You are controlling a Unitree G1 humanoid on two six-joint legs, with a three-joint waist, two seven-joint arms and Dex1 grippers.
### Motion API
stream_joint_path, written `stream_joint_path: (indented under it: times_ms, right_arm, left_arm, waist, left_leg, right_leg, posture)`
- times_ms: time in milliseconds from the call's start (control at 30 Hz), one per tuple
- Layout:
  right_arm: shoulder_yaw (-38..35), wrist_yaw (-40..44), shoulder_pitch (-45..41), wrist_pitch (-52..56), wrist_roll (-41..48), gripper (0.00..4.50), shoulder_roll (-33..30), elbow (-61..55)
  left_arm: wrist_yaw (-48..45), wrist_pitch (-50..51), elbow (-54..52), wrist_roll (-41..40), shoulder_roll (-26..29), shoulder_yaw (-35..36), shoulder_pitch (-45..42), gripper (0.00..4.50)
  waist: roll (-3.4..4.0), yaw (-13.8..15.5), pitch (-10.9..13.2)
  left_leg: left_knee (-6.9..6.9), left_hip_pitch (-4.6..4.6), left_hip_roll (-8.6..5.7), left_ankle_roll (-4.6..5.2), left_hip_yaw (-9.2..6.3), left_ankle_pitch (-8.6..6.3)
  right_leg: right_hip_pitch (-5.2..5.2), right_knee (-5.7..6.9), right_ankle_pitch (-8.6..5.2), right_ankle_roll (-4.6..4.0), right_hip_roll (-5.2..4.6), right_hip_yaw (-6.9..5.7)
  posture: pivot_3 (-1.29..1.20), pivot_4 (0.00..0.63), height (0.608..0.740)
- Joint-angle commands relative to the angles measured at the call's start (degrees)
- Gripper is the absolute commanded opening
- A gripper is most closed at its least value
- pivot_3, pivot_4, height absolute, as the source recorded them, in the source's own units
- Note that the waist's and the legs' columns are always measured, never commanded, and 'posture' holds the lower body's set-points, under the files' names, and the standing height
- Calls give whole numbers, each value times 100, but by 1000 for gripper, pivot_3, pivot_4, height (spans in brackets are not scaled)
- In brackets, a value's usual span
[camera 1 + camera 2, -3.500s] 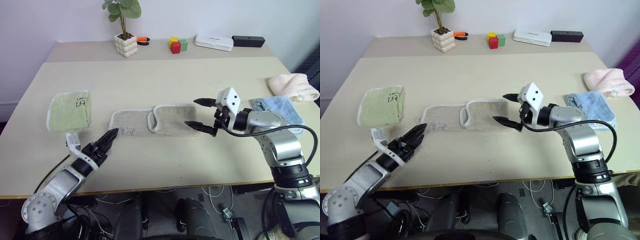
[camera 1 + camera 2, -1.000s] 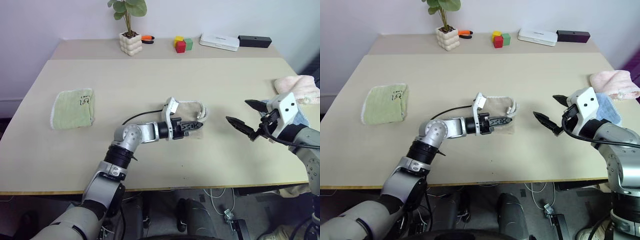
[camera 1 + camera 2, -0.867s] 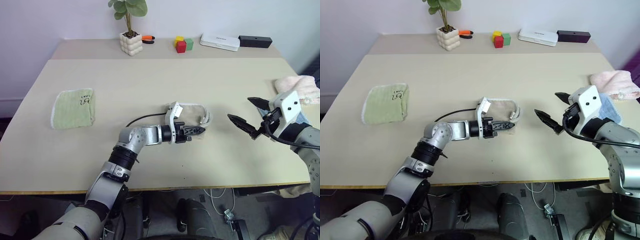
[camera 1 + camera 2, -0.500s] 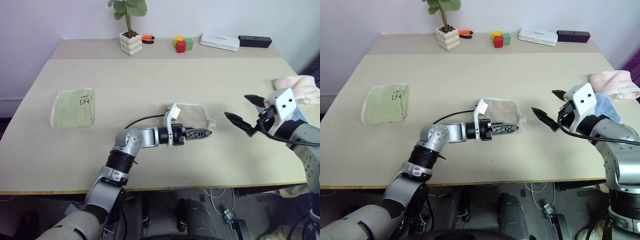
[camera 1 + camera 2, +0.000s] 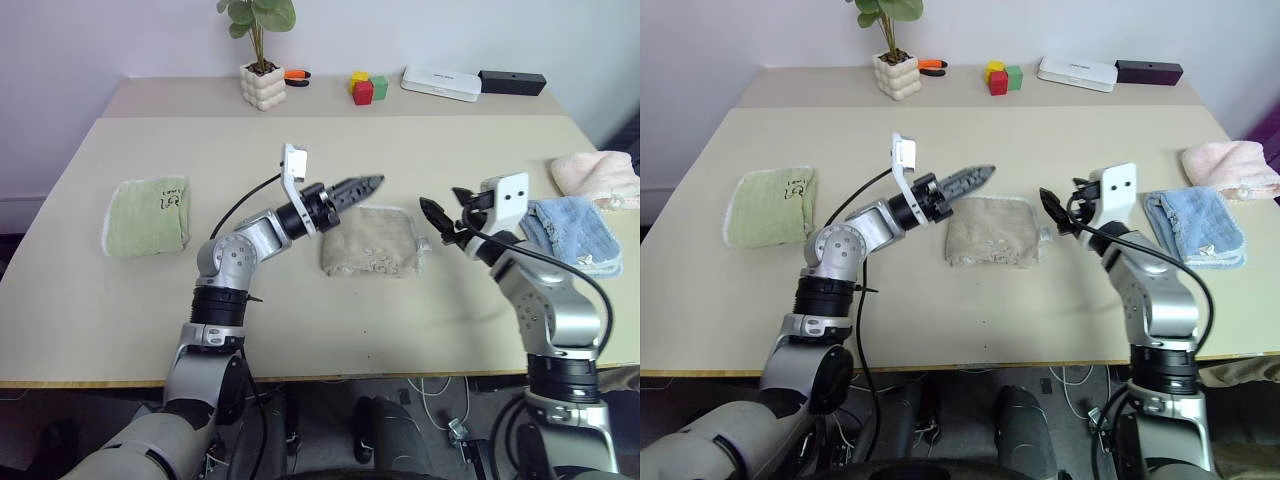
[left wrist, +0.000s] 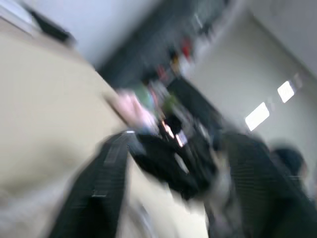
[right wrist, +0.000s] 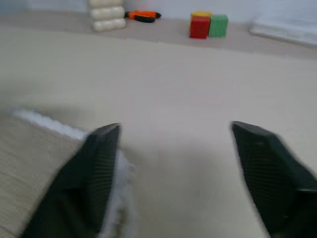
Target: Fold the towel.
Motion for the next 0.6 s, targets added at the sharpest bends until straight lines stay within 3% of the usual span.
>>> stream_joint_path:
  times_ms: [33,100,133,333,600]
  right_arm:
    - [-86,-660,-194,-25,-22,1546,418,-322]
    - [-32,-1054,-273,-94,-192,552,707,-224]
    - [27,-1191,-315,-117,-255,82,830,-198]
    - [558,-1595,-611,-41,-571,30,1371,19]
    - [729,-1646,-181,-331,-844,30,1547,758]
  left_arm:
    - [409,-742,340,412,-189,112,-123,1029]
    - [437,-937,495,717,-257,-110,-94,62]
    - [520,-1024,585,890,-302,-210,-83,0]
    - [737,-1452,960,1511,-636,-560,-95,0]
    - [1015,-1494,1367,2103,-627,-791,29,0]
  waist:
    - [0,2,0]
    - [0,3,0]
    - [0,1,0]
    - [1,-14,-1]
    - [1,-36,-1]
  left_leg:
    - [0,1,0,-11,-1,6]
    - [1,0,-1,-16,-2,10]
    - [1,0,-1,-15,-2,10]
    - [0,-1,0,-16,-3,10]
    - [-1,0,0,7,-4,-3]
  right_leg:
    - [1,0,0,0,2,-1]
    - [2,0,0,0,3,-2]
    - [2,0,0,0,3,-2]
    - [1,0,0,0,3,-1]
    - [1,1,0,0,4,-3]
  posture:
    - [0,150,740]
    - [0,150,740]
    - [0,150,740]
    - [0,150,740]
    - [0,150,740]
